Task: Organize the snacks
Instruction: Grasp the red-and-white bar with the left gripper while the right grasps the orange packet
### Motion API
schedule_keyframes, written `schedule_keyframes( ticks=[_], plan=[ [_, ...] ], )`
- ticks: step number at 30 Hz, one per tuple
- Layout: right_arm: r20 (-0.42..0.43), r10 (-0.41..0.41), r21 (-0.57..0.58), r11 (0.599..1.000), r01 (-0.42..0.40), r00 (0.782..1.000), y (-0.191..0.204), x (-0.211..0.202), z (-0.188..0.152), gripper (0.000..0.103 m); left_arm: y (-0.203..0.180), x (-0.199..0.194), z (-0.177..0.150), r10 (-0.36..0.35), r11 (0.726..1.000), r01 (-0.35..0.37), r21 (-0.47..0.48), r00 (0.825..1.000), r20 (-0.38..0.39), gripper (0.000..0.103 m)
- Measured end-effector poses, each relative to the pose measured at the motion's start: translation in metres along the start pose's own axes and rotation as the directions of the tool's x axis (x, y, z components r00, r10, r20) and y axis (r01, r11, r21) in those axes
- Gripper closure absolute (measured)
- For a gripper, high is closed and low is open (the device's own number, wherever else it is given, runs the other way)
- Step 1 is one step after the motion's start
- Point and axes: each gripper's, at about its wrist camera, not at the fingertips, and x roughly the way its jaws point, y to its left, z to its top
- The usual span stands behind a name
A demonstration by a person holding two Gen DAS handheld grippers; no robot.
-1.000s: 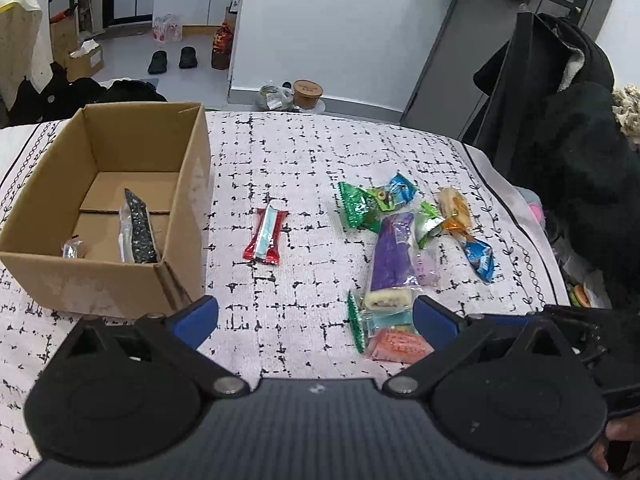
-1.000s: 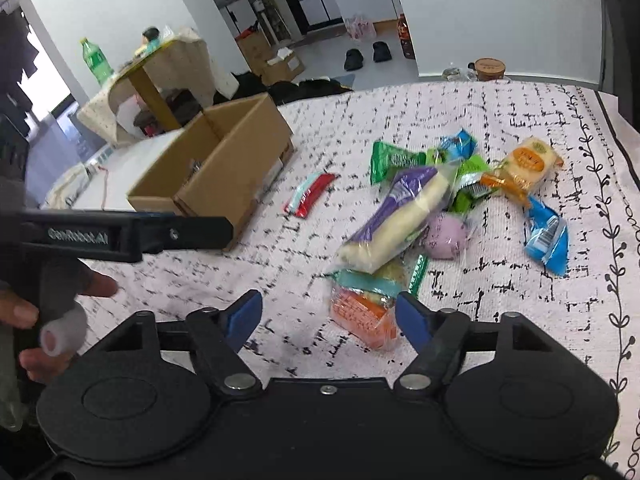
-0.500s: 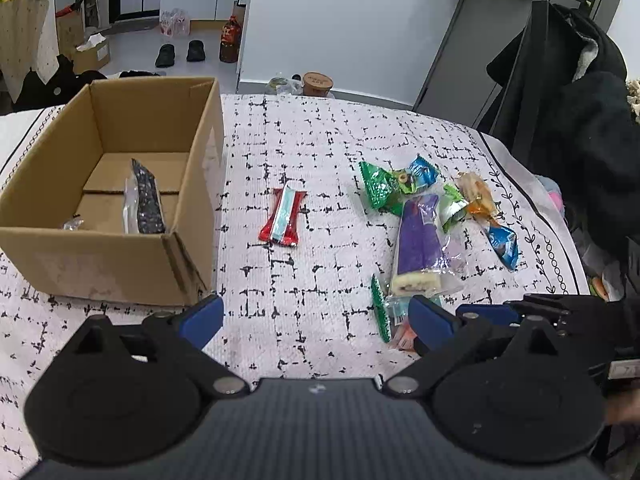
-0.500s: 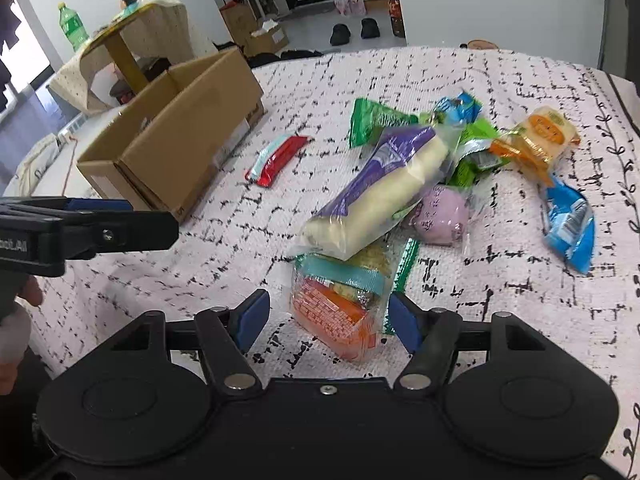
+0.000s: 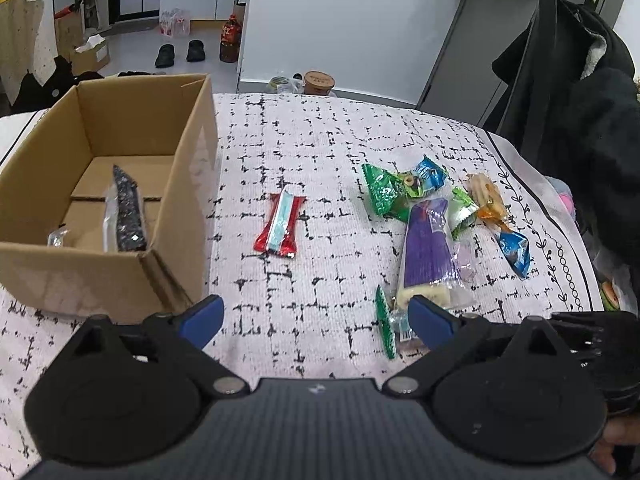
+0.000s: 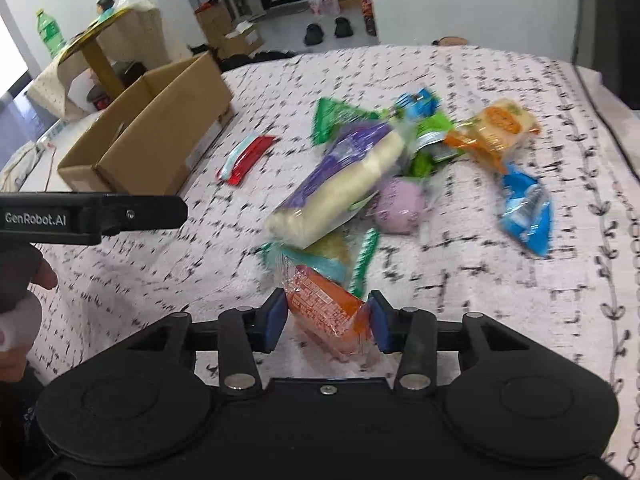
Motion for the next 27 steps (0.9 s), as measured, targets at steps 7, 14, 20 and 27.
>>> schedule_keyframes(
  ticks=[7,14,20,27],
  plan=[
    [0.034,-0.069,0.045,0.997,0.068,0.997,-0.013,-0.006,0.003,0.061,-0.005,0.013,0.009,0.009,1.0,-0.009,0.02,1.0,0.019,0.004],
    [0.046,-0.112,0.066,0.992,0.109,0.993,-0.018,-0.008,0.001,0.061,-0.011,0.026,0.017,0.031,0.999,-0.033,0.038,0.998,0.062,0.013],
    [0.058,-0.133,0.081,0.988,0.128,0.989,-0.022,-0.01,0.002,0.061,-0.019,0.038,0.023,0.074,0.997,-0.076,0.02,0.994,0.08,0.029],
    [0.089,-0.159,0.094,0.984,0.151,0.983,-0.024,-0.014,0.004,0.061,-0.028,0.059,0.027,0.139,0.989,-0.144,0.041,0.985,0.099,0.042]
  ],
)
